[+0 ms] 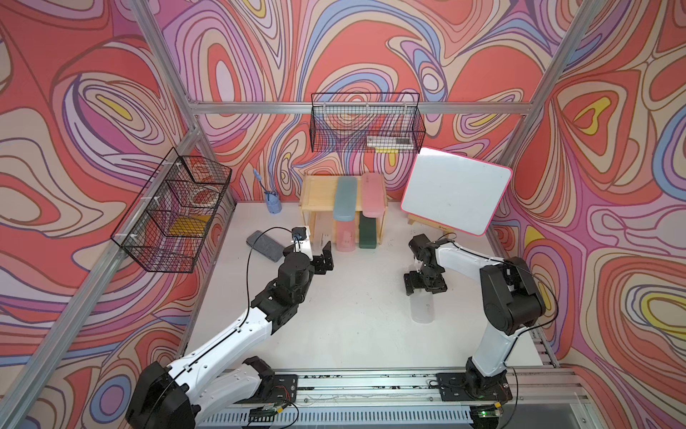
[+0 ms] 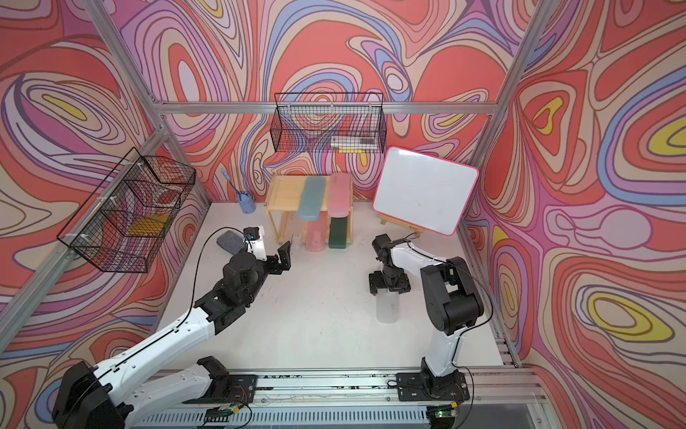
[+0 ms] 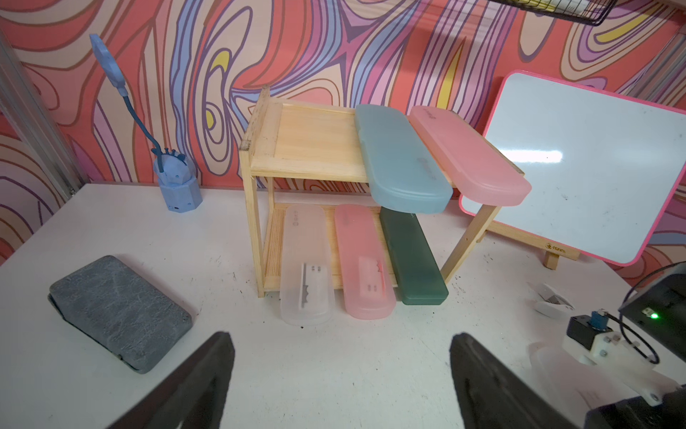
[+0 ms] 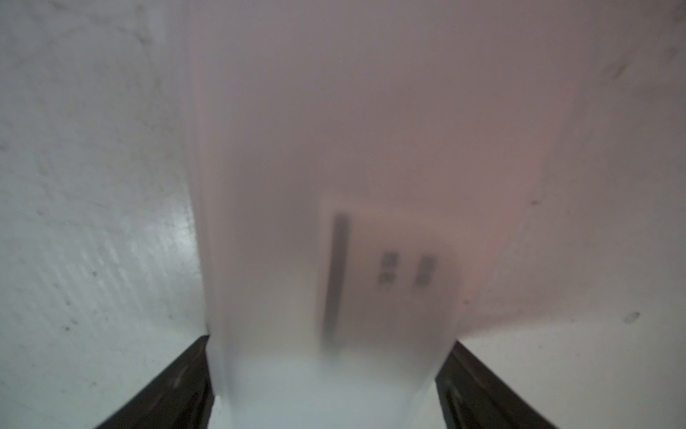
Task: Remove the pencil cases from the shelf
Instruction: Place the pencil case at the center of the board, then pick up the pencil case from the shelf.
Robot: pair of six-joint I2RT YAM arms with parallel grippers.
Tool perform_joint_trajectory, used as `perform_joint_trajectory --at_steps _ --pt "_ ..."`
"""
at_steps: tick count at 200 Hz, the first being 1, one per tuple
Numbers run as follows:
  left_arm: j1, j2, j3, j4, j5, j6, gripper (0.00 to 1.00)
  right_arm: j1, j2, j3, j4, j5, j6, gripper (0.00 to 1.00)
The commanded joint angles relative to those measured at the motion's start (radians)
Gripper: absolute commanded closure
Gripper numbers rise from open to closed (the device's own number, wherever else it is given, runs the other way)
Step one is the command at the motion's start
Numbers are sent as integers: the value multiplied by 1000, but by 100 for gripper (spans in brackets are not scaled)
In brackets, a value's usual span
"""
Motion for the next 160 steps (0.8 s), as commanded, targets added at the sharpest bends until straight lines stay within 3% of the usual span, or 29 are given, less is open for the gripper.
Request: perform_joint_trajectory --at_steps 1,25,51,78,135,160 --pt "25 24 53 -49 92 -64 6 -6 8 2 27 22 -10 2" --pt "56 64 110 -97 188 -139 4 -6 -37 28 7 51 1 2" --pt "123 155 186 -101 394 -271 2 -6 -187 102 -14 65 10 2" --pt "182 276 232 19 563 -415 1 -4 -286 209 -46 75 13 2" --pt "263 471 240 398 675 -704 1 -4 -345 265 -68 71 15 2" --pt "267 497 257 446 643 -731 1 -4 -356 246 -57 68 15 2"
